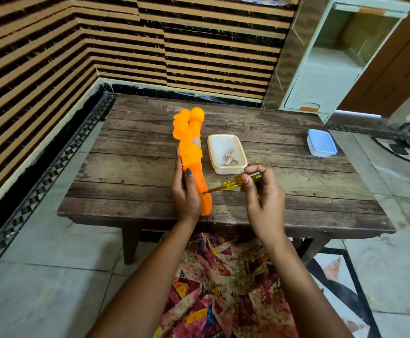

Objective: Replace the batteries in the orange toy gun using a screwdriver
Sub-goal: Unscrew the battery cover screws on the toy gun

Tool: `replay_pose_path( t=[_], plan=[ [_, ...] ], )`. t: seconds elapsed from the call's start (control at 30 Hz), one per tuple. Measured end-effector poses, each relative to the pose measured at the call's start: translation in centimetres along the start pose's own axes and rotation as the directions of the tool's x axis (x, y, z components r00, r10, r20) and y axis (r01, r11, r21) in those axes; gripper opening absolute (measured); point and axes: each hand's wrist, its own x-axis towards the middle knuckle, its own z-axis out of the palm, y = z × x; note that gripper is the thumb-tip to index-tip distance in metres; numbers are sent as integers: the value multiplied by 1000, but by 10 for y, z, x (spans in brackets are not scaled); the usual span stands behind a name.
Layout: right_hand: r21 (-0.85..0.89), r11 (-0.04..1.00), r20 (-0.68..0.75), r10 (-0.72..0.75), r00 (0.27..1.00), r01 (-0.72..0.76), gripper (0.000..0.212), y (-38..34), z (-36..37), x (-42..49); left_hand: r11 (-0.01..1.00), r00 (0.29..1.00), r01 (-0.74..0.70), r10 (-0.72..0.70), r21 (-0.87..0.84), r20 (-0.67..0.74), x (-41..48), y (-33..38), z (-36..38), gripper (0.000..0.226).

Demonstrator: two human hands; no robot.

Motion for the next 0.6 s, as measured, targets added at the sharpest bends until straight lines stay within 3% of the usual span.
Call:
replay_pose_path(
  t=[0.6],
  plan=[
    [-91, 996, -19, -15, 1000, 14, 10, -3, 1, -2, 999, 999, -34, 35, -39, 18, -1, 2, 0, 75]
  ],
)
